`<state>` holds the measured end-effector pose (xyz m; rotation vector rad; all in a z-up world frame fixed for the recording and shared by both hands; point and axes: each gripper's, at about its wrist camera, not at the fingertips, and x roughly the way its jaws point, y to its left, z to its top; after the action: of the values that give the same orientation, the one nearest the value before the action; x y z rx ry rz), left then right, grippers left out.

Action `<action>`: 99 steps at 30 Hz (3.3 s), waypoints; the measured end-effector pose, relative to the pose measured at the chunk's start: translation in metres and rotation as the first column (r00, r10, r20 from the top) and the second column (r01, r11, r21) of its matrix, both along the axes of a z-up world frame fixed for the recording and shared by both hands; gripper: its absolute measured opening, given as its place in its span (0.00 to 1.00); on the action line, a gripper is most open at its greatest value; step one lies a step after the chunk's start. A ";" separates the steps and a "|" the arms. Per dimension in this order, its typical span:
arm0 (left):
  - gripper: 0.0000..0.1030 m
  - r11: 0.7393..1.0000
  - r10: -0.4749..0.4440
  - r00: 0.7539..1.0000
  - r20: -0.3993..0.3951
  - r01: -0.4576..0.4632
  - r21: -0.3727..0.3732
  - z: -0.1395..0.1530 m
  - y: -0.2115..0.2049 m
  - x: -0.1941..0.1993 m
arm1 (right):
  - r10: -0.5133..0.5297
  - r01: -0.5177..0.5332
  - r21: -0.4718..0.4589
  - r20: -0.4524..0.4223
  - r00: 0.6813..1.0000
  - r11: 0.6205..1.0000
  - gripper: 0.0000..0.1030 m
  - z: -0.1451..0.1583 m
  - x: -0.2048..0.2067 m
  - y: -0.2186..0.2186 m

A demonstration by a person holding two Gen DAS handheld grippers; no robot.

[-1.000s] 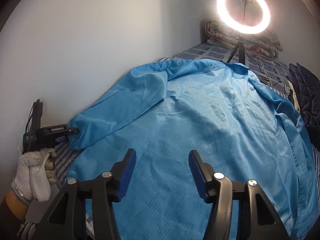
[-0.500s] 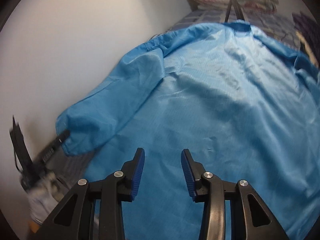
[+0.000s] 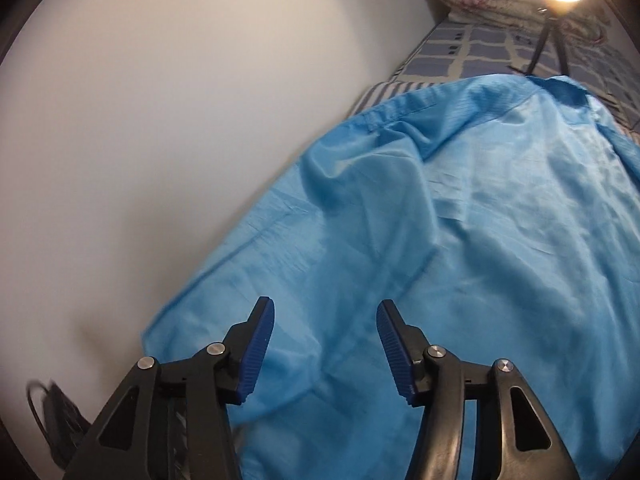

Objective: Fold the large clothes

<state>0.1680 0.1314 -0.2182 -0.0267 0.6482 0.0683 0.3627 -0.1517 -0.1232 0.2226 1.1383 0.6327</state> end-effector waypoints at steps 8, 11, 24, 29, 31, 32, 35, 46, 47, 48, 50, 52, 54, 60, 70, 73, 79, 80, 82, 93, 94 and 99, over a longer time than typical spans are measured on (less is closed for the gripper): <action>0.08 0.994 -0.076 0.997 0.011 0.075 0.074 -0.002 -0.018 -0.003 | 0.045 -0.046 -0.002 -0.092 0.995 0.999 0.62 -0.006 0.045 0.097; 0.08 0.987 -0.114 0.993 0.018 0.111 0.119 -0.002 -0.027 -0.006 | 0.083 -0.090 -0.091 -0.078 0.993 0.992 0.62 -0.012 0.051 0.128; 0.07 0.971 -0.169 0.985 0.023 0.162 0.175 0.002 -0.028 -0.014 | 0.099 -0.110 -0.215 -0.061 0.993 0.970 0.00 -0.039 0.055 0.132; 0.07 0.958 -0.154 0.987 0.044 0.139 0.250 0.010 -0.014 -0.020 | 0.029 -0.033 -0.107 -0.037 0.999 0.994 0.00 -0.014 0.059 0.104; 0.07 0.950 -0.140 0.988 0.062 0.116 0.289 0.018 -0.007 -0.022 | 0.014 -0.015 -0.064 -0.014 1.000 0.998 0.00 0.004 0.058 0.093; 0.07 0.947 -0.134 0.988 0.076 0.105 0.304 0.023 -0.003 -0.024 | 0.015 -0.015 -0.042 0.001 1.000 0.999 0.00 0.014 0.056 0.087; 0.07 0.934 -0.135 0.986 0.098 0.093 0.344 0.034 0.002 -0.029 | 0.005 -0.004 -0.012 0.030 1.000 1.000 0.00 0.031 0.052 0.071; 0.12 0.898 -0.297 0.955 0.020 0.272 0.347 0.020 -0.030 -0.071 | -0.067 0.066 0.028 0.011 0.998 0.997 0.00 0.013 -0.013 -0.024; 0.15 0.897 -0.309 0.951 0.008 0.289 0.334 0.017 -0.033 -0.076 | -0.083 0.083 0.030 -0.005 0.997 0.996 0.00 0.007 -0.018 -0.034; 0.16 0.898 -0.323 0.946 0.001 0.306 0.315 0.015 -0.035 -0.080 | -0.098 0.099 0.032 -0.015 0.995 0.995 0.00 0.002 -0.021 -0.044; 0.26 0.899 -0.346 0.938 -0.019 0.338 0.279 0.012 -0.038 -0.094 | -0.146 0.148 0.043 -0.048 0.988 0.988 0.00 -0.009 -0.025 -0.068; 0.34 0.901 -0.368 0.929 -0.029 0.365 0.233 0.011 -0.037 -0.107 | -0.188 0.192 0.043 -0.076 0.979 0.981 0.00 -0.022 -0.030 -0.088; 0.36 0.913 -0.370 0.928 -0.041 0.371 0.168 0.011 -0.028 -0.117 | -0.213 0.216 0.022 -0.092 0.973 0.976 0.00 -0.034 -0.037 -0.103; 0.36 0.935 -0.333 0.935 -0.124 0.310 -0.172 0.004 0.010 -0.109 | -0.235 0.230 -0.050 -0.176 0.956 0.972 0.00 -0.083 -0.054 -0.126; 0.43 0.843 -0.350 0.899 -0.261 0.181 -0.507 -0.035 0.010 -0.045 | -0.170 0.151 -0.100 -0.212 0.962 0.983 0.23 -0.102 -0.068 -0.111; 0.34 0.831 -0.344 0.894 -0.287 0.148 -0.536 -0.049 0.002 -0.032 | -0.164 0.146 -0.094 -0.215 0.963 0.985 0.18 -0.104 -0.076 -0.113; 0.00 0.838 -0.345 0.900 -0.265 0.169 -0.519 -0.052 -0.007 -0.022 | -0.133 0.125 -0.049 -0.216 0.967 0.991 0.00 -0.106 -0.082 -0.107; 0.00 0.845 -0.337 0.906 -0.258 0.170 -0.507 -0.049 -0.003 -0.024 | -0.125 0.119 -0.039 -0.216 0.968 0.992 0.00 -0.104 -0.083 -0.103; 0.00 0.861 -0.305 0.920 -0.247 0.155 -0.485 -0.043 0.007 -0.024 | -0.101 0.102 -0.010 -0.225 0.969 0.995 0.00 -0.105 -0.084 -0.095; 0.00 0.890 -0.242 0.912 -0.331 0.072 -0.451 -0.060 0.048 -0.034 | 0.003 -0.011 -0.030 -0.263 0.965 0.999 0.00 -0.114 -0.104 -0.049; 0.00 0.892 -0.244 0.912 -0.330 0.078 -0.446 -0.060 0.046 -0.035 | 0.004 -0.011 -0.026 -0.271 0.963 1.000 0.00 -0.116 -0.105 -0.049; 0.00 0.886 -0.202 0.933 -0.299 0.045 -0.461 -0.048 0.065 -0.041 | 0.005 -0.009 -0.014 -0.226 0.974 1.000 0.00 -0.099 -0.104 -0.050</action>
<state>0.1269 0.1959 -0.2661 -0.4286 1.0020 -0.2103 0.2586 -0.2012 -0.2217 0.2827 1.3627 0.6158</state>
